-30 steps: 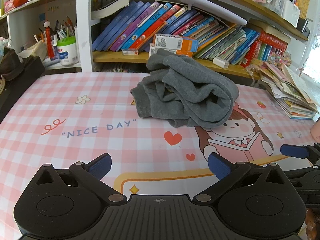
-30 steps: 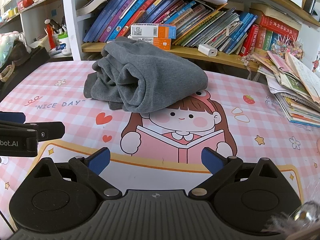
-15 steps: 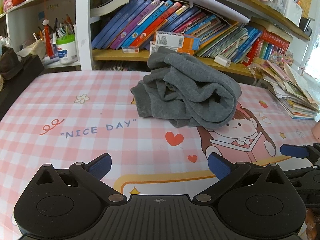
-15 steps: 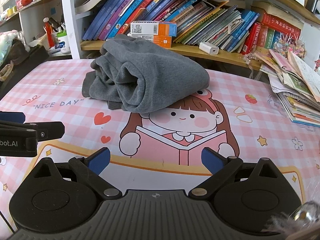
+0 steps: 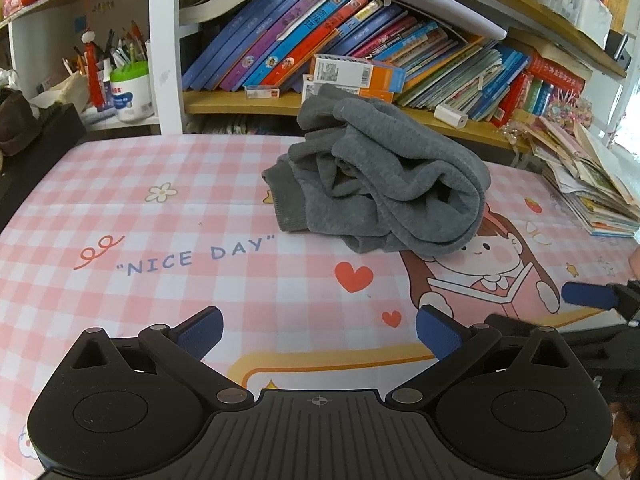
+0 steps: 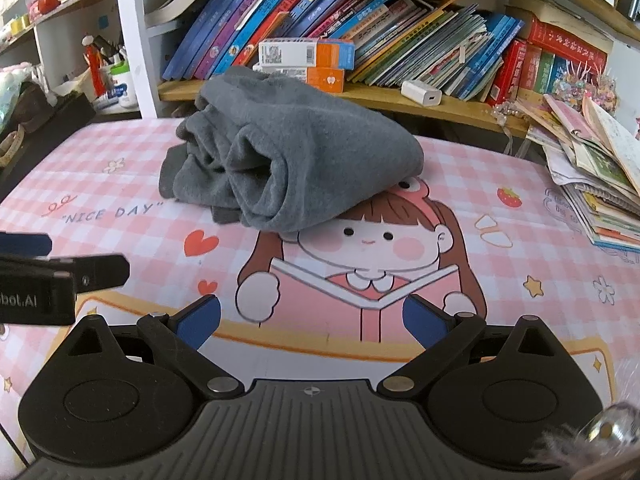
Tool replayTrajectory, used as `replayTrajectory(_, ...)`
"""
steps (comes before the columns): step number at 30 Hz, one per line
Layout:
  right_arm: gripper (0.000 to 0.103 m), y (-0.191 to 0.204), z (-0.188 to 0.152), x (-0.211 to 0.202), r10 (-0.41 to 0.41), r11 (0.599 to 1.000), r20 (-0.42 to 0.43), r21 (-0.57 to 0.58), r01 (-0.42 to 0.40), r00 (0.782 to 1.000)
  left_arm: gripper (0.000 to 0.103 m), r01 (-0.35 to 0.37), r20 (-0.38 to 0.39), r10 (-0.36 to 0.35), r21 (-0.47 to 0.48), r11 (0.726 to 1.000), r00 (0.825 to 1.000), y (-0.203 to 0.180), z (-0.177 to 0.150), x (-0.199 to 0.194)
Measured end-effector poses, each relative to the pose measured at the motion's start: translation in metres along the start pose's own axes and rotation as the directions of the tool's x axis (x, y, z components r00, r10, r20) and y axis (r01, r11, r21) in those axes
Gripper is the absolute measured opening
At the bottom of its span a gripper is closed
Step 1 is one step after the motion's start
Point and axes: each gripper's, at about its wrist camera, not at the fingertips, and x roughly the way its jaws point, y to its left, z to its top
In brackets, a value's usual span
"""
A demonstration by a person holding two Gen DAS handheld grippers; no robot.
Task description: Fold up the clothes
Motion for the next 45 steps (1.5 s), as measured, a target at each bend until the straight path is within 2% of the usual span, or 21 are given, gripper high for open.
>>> replayTrajectory(4, 0.097, -0.004, 0.012, 0.003, 0.008, 1.0, 0.022, 0.005, -0.008, 1.0, 0.103, -0.003, -0.008, 0.002, -0.01, 1.0, 1.0, 0.002, 0.0, 0.002)
replayTrajectory(8, 0.095, -0.002, 0.037, 0.008, 0.029, 0.999, 0.057, -0.029, -0.027, 0.998, 0.103, -0.011, -0.008, 0.011, -0.022, 1.0, 1.0, 0.005, 0.0, 0.003)
replayTrajectory(12, 0.088, 0.001, 0.062, 0.013, 0.051, 0.997, 0.092, -0.064, -0.045, 0.994, 0.103, -0.01, 0.003, 0.011, -0.036, 0.999, 1.0, 0.009, 0.0, 0.003)
replayTrajectory(16, 0.085, 0.003, 0.088, 0.018, 0.074, 0.993, 0.125, -0.099, -0.062, 0.989, 0.103, -0.011, 0.017, 0.012, -0.057, 0.998, 1.0, 0.015, 0.001, 0.002)
replayTrajectory(22, 0.074, 0.027, 0.119, 0.047, 0.059, 0.973, 0.108, -0.23, -0.033, 0.992, 0.103, -0.015, 0.029, 0.017, -0.096, 0.995, 0.999, 0.024, 0.002, 0.001)
replayTrajectory(25, 0.058, 0.035, 0.122, 0.065, 0.013, 0.959, 0.098, -0.284, 0.015, 0.995, 0.103, -0.016, 0.036, 0.02, -0.115, 0.993, 0.999, 0.028, 0.003, 0.001)
replayTrajectory(28, 0.033, 0.031, 0.115, 0.077, 0.009, 0.956, 0.072, -0.292, 0.012, 0.997, 0.103, -0.017, 0.042, 0.023, -0.135, 0.991, 0.999, 0.033, 0.003, 0.0)
replayTrajectory(29, 0.018, 0.026, 0.112, 0.077, 0.011, 0.962, 0.066, -0.272, 0.007, 0.998, 0.103, -0.015, 0.044, 0.022, -0.141, 0.99, 0.999, 0.034, 0.003, 0.0)
replayTrajectory(30, 0.013, 0.021, 0.109, 0.076, 0.012, 0.969, 0.059, -0.247, 0.003, 0.998, 0.103, -0.004, 0.047, 0.011, -0.147, 0.989, 0.999, 0.035, 0.003, -0.001)
replayTrajectory(33, 0.01, -0.003, 0.091, 0.063, 0.018, 0.993, 0.032, -0.117, -0.014, 0.999, 0.103, 0.029, 0.062, -0.019, -0.159, 0.987, 0.998, 0.037, 0.002, -0.003)
replayTrajectory(36, 0.009, -0.03, 0.056, 0.042, 0.026, 0.999, -0.022, 0.021, -0.026, 0.999, 0.103, 0.058, 0.075, -0.047, -0.156, 0.986, 0.996, 0.035, 0.002, -0.006)
replayTrajectory(40, 0.008, -0.057, 0.003, 0.012, 0.065, 0.985, -0.118, 0.166, -0.045, 0.991, 0.103, 0.108, 0.068, -0.099, -0.133, 0.985, 0.993, 0.029, 0.002, -0.007)
replayTrajectory(43, 0.007, -0.07, -0.012, -0.013, 0.035, 0.974, -0.117, 0.227, -0.008, 0.993, 0.103, 0.152, 0.062, -0.146, -0.112, 0.982, 0.987, 0.024, 0.001, -0.011)
replayTrajectory(45, 0.007, -0.079, -0.021, -0.029, 0.015, 0.964, -0.117, 0.267, 0.016, 0.993, 0.103, 0.152, 0.057, -0.147, -0.105, 0.983, 0.988, 0.02, 0.0, -0.012)
